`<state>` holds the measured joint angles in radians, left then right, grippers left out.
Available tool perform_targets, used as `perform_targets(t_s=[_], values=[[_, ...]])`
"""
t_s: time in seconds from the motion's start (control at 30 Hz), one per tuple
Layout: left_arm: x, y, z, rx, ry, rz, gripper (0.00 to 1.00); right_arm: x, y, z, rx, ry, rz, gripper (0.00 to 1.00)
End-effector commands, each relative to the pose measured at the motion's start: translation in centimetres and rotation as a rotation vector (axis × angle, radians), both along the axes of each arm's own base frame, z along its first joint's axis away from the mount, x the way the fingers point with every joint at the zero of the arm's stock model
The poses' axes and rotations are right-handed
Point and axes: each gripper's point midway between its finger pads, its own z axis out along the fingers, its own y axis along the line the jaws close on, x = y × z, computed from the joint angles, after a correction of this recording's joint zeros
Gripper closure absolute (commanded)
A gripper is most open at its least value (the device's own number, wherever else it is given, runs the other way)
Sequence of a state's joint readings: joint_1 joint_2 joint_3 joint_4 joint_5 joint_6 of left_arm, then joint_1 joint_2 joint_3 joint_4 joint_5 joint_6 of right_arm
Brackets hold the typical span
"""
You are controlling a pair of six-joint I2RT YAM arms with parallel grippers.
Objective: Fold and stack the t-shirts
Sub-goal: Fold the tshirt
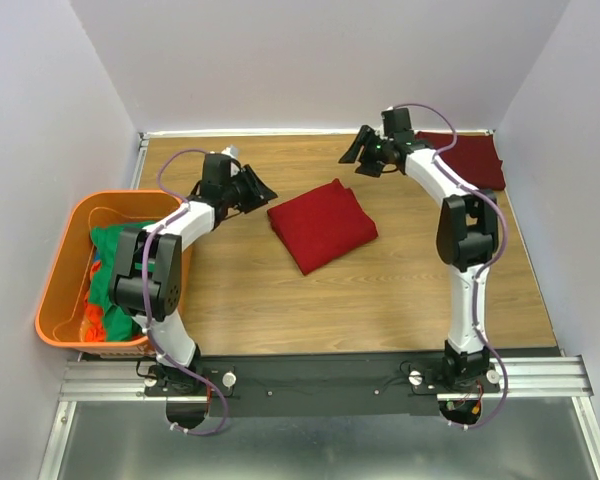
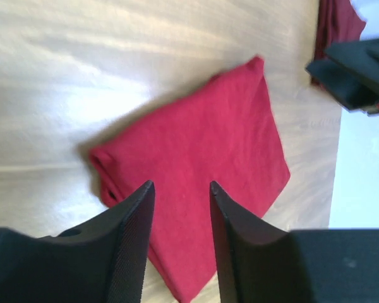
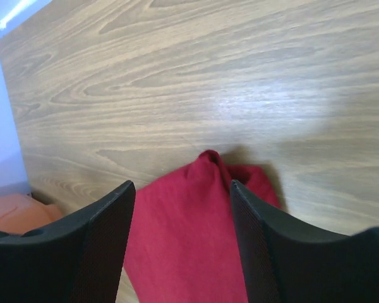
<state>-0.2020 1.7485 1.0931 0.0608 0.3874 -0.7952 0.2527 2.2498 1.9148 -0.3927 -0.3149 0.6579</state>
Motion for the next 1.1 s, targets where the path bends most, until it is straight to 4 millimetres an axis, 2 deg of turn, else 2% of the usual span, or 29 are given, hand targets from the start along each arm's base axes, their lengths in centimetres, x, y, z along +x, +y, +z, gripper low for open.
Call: perform_targets(t_s=[0.0, 0.07, 0.1, 0.17, 0.23, 0.27, 0.3, 0.33, 0.37, 0.47, 0.5, 0.53, 0.57, 0.6, 0.67, 0.7, 0.77, 0.8, 0.87, 0.9, 1.0, 1.03, 1.07], values=[[1.5, 0.8, 4.6, 0.035, -0.155, -0.008, 0.51, -1.5, -0.8, 3.5, -0.015, -0.083, 0.063, 0.31], [1.4, 1.0, 4.7, 0.049, -0.152, 0.008, 0.51, -2.7, -0.6, 2.9, -0.033, -0.076, 0.094, 0.32], [1.3, 0.8, 4.9, 0.047, -0.156, 0.008, 0.51, -3.9, -0.4, 1.7, -0.046, -0.048, 0.113, 0.34], [0.9, 0.1, 4.5, 0.050, -0.146, 0.004, 0.59, -5.1, -0.6, 1.5, -0.084, -0.056, 0.122, 0.34], [0.0, -1.8, 4.2, 0.052, -0.142, -0.022, 0.70, -6.8, -0.8, 0.4, -0.133, -0.039, 0.119, 0.39], [-0.5, -2.8, 4.2, 0.049, -0.139, -0.044, 0.73, -7.3, -0.8, 0.1, -0.144, -0.037, 0.115, 0.39], [-1.2, -4.1, 3.7, 0.058, -0.131, -0.056, 0.75, -8.5, -0.7, -1.2, -0.171, -0.021, 0.112, 0.39], [-1.6, -5.0, 3.6, 0.055, -0.133, -0.067, 0.77, -8.9, -0.6, -1.3, -0.181, -0.027, 0.112, 0.39], [-2.2, -6.5, 3.3, 0.041, -0.140, -0.095, 0.77, -9.4, -0.2, -1.0, -0.187, -0.043, 0.119, 0.39], [-2.8, -9.3, 2.5, 0.000, -0.136, -0.134, 0.77, -10.6, -0.6, -2.9, -0.222, -0.013, 0.112, 0.42], [-3.6, -11.0, 2.3, -0.013, -0.136, -0.172, 0.77, -11.1, -1.1, -4.0, -0.243, 0.011, 0.096, 0.44], [-3.9, -11.8, 1.9, -0.020, -0.132, -0.189, 0.77, -10.9, -1.3, -4.1, -0.254, 0.012, 0.081, 0.44], [-4.1, -13.0, 1.9, -0.030, -0.134, -0.211, 0.77, -11.5, -1.9, -5.2, -0.274, 0.036, 0.070, 0.44], [-4.3, -13.7, 0.6, -0.024, -0.108, -0.224, 0.78, -11.8, -2.2, -5.6, -0.285, 0.046, 0.057, 0.45], [-5.1, -15.4, -0.4, -0.021, -0.091, -0.248, 0.78, -12.7, -3.6, -7.2, -0.333, 0.079, 0.009, 0.45], [-5.3, -15.7, -1.7, -0.012, -0.063, -0.246, 0.78, -12.8, -4.1, -7.4, -0.346, 0.083, -0.020, 0.45], [-5.7, -16.4, -2.7, -0.009, -0.048, -0.250, 0.78, -13.5, -4.4, -8.3, -0.348, 0.103, -0.026, 0.45], [-6.0, -16.9, -4.1, 0.005, -0.025, -0.253, 0.78, -14.1, -4.6, -9.1, -0.350, 0.121, -0.029, 0.45], [-6.5, -17.1, -6.0, 0.022, 0.014, -0.254, 0.78, -14.8, -4.4, -9.3, -0.320, 0.131, -0.035, 0.45], [-6.9, -17.3, -6.5, 0.030, 0.022, -0.258, 0.78, -15.9, -4.3, -10.1, -0.306, 0.145, -0.029, 0.45], [-7.6, -17.0, -7.8, 0.057, 0.048, -0.247, 0.78, -17.4, -3.7, -9.4, -0.250, 0.139, -0.049, 0.45], [-8.0, -16.9, -8.0, 0.063, 0.055, -0.245, 0.78, -18.9, -3.1, -10.0, -0.219, 0.157, -0.044, 0.45], [-8.1, -16.6, -8.1, 0.070, 0.054, -0.239, 0.78, -19.7, -2.8, -9.2, -0.187, 0.140, -0.040, 0.45]])
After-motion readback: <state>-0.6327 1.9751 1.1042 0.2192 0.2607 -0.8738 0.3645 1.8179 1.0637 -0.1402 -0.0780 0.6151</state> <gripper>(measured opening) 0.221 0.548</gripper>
